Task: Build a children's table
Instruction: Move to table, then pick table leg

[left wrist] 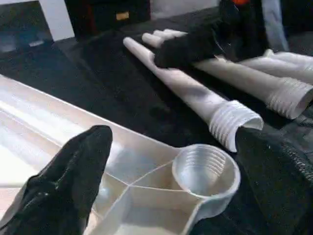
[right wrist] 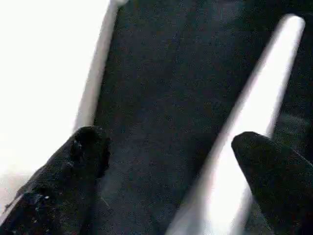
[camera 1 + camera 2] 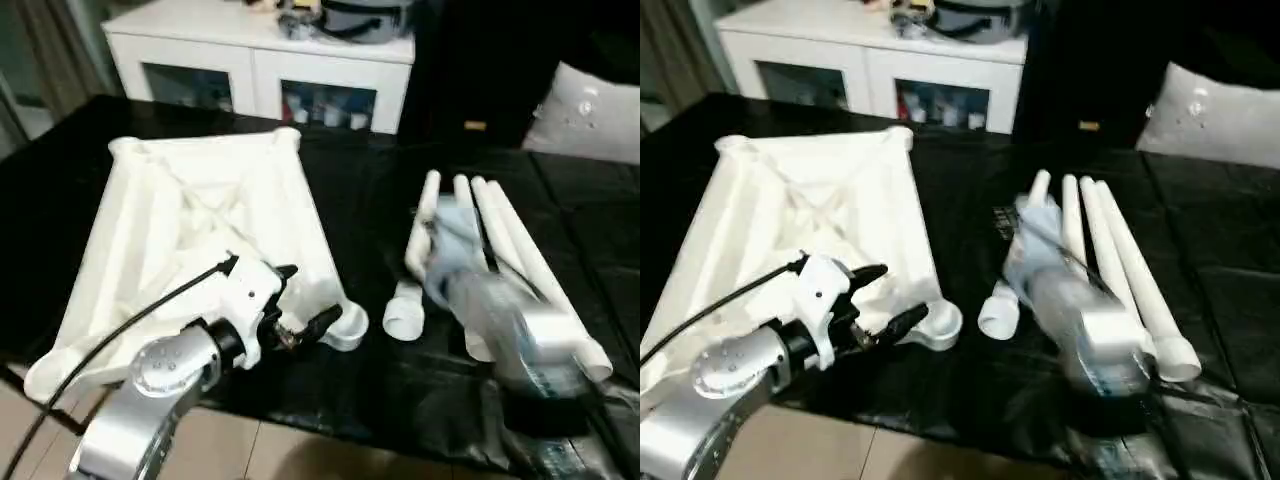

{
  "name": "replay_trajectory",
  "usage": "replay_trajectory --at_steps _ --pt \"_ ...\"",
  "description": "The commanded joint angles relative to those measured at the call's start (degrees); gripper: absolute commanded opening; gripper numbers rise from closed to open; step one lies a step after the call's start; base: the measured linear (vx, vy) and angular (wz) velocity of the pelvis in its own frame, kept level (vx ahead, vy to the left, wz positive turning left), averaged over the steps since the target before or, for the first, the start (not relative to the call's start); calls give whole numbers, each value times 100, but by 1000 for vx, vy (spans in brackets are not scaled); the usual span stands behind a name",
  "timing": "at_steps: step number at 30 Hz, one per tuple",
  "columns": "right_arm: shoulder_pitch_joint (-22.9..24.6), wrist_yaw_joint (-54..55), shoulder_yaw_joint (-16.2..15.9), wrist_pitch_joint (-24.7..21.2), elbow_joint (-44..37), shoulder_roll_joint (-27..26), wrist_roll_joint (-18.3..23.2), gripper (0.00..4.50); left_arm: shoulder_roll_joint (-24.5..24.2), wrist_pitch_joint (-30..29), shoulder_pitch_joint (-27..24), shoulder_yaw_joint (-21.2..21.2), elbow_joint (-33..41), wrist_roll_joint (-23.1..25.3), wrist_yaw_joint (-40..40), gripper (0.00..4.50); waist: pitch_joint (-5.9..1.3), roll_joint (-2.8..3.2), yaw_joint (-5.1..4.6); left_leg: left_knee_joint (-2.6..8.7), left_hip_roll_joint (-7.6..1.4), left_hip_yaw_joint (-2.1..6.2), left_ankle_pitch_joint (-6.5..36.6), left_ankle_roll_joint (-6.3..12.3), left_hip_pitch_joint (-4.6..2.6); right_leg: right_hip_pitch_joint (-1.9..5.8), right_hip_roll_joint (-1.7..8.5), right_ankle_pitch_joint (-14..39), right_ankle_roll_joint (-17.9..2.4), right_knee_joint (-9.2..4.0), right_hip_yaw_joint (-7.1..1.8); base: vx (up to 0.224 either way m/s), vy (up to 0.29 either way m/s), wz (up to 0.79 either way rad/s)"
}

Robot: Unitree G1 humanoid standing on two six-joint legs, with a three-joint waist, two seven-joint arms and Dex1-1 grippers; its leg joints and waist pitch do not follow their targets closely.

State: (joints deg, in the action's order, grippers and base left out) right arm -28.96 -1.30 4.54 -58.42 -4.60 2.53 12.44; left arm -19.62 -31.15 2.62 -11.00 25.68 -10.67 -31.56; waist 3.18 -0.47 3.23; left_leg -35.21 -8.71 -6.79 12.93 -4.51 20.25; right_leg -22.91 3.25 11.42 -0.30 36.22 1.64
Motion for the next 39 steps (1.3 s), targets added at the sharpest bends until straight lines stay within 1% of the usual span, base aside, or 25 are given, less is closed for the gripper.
replay_trajectory --at_steps 1,2,3,4,6,7,9,10,11,13,14,17,18,19,24,27,28,29,30,32,33,34,37,38,39 --pt "-158 177 118 -16 325 41 -50 450 -4 -32 123 27 13 -85 -44 447 -385 29 41 422 -206 -12 -183 -221 51 331 329 -285 -933 -313 -231 0 0 0" --pt "-178 211 63 -169 380 92 -137 450 -41 -36 141 -4 -5 -7 -14 447 -381 26 47 416 -202 -29 -241 -205 54 331 325 -437 -954 -308 -232 0 0 0" --pt "-210 237 92 -382 393 93 -152 450 -85 -102 164 -33 39 -18 -47 447 -377 -12 63 416 -200 -47 -302 -183 52 347 312 -562 -989 -309 -222 0 0 0" --pt "-215 255 125 -502 369 74 -142 450 -84 -169 146 -13 121 -118 -94 447 -372 28 96 420 -204 -50 -293 -180 41 347 327 -564 -1002 -301 -222 0 0 0" --pt "-248 302 142 -605 404 70 -179 450 -75 -247 127 31 214 -245 -152 447 -363 33 99 433 -218 -45 -223 -214 51 358 333 -475 -996 -302 -212 0 0 0" --pt "-253 311 145 -604 415 68 -186 450 -77 -255 126 36 223 -259 -161 447 -356 27 105 446 -233 -44 -87 -253 52 366 350 -295 -970 -318 -209 0 0 0" --pt "-322 469 224 -526 600 18 -266 450 -185 -268 136 -10 213 -253 -244 447 -327 33 122 478 -245 -46 279 -334 40 347 368 262 -902 -362 -211 0 0 0" --pt "-374 614 296 -519 681 -39 -309 450 -224 -290 143 -30 204 -256 -279 447 -311 22 120 494 -241 -51 435 -366 33 331 367 575 -824 -393 -218 0 0 0" --pt "-415 714 343 -515 745 -75 -335 450 -243 -303 154 -42 188 -259 -300 447 -314 79 128 495 -234 -46 522 -398 21 318 370 712 -795 -393 -220 0 0 0" --pt "-478 874 351 -506 776 -81 -425 450 -277 -343 204 -65 178 -276 -330 447 -302 38 124 518 -232 -67 749 -438 -2 295 357 1138 -655 -451 -223 0 0 0" --pt "-527 930 412 -585 808 -103 -434 450 -288 -355 245 -70 164 -298 -350 447 -303 20 127 522 -239 -71 774 -433 -7 291 359 1190 -625 -457 -225 0 0 0" --pt "-564 1052 608 -677 1025 -196 -415 450 -353 -322 306 -103 63 -267 -389 447 -306 27 130 533 -248 -83 801 -469 -3 269 349 1279 -551 -451 -216 0 0 0" --pt "-563 1037 621 -722 1067 -206 -398 450 -380 -330 309 -111 59 -253 -394 447 -293 54 130 544 -247 -80 891 -488 0 266 345 1375 -529 -458 -210 0 0 0" --pt "-553 999 647 -741 1126 -246 -350 450 -380 -363 291 -96 96 -300 -413 447 -306 84 126 539 -252 -76 906 -507 -3 266 348 1356 -510 -447 -211 0 0 0" --pt "-578 1013 783 -722 1466 -396 -250 450 -416 -367 276 -139 100 -321 -453 447 -337 40 119 523 -259 -87 624 -519 15 292 338 791 -625 -403 -197 0 0 0" --pt "-607 1051 868 -737 1621 -448 -250 450 -406 -387 307 -159 102 -315 -426 447 -344 47 130 515 -262 -103 530 -506 12 296 342 651 -657 -386 -198 0 0 0" --pt "-637 1050 948 -779 1662 -484 -223 450 -406 -398 337 -146 115 -346 -420 447 -339 20 127 519 -264 -112 536 -494 16 297 344 679 -659 -394 -198 0 0 0" --pt "-643 1047 956 -782 1672 -487 -218 450 -407 -395 342 -142 110 -349 -422 447 -337 28 135 521 -264 -110 543 -491 15 297 345 709 -653 -389 -200 0 0 0" --pt "-675 1024 1018 -778 1754 -502 -181 434 -412 -367 382 -116 58 -364 -436 449 -335 55 138 519 -263 -115 568 -495 11 289 348 759 -640 -398 -203 0 0 0" --pt "-679 1012 1058 -750 1824 -505 -161 424 -406 -324 395 -116 -6 -336 -441 450 -332 58 143 524 -264 -114 626 -500 1 281 346 860 -617 -406 -200 0 0 0" --pt "-654 1003 1099 -791 1822 -490 -144 417 -443 -322 396 -170 5 -276 -454 450 -333 10 158 530 -271 -118 636 -483 0 290 354 927 -588 -410 -202 0 0 0" --pt "-652 1004 1107 -806 1818 -486 -142 406 -457 -329 398 -183 17 -268 -458 450 -333 28 167 527 -274 -124 625 -485 -3 278 358 957 -576 -412 -202 0 0 0" --pt "-608 937 1112 -862 1821 -437 -104 385 -436 -398 323 -135 122 -360 -431 450 -335 -21 178 528 -279 -142 545 -460 6 286 361 952 -552 -408 -202 0 0 0" --pt "-608 937 1112 -862 1821 -437 -104 376 -436 -398 323 -135 122 -360 -431 450 -337 -7 183 527 -282 -141 522 -462 5 282 363 941 -552 -402 -199 0 0 0" --pt "-621 912 1134 -863 1864 -427 -108 369 -454 -382 314 -145 113 -327 -416 450 -339 -14 181 524 -280 -145 489 -456 11 283 363 924 -539 -404 -199 0 0 0"
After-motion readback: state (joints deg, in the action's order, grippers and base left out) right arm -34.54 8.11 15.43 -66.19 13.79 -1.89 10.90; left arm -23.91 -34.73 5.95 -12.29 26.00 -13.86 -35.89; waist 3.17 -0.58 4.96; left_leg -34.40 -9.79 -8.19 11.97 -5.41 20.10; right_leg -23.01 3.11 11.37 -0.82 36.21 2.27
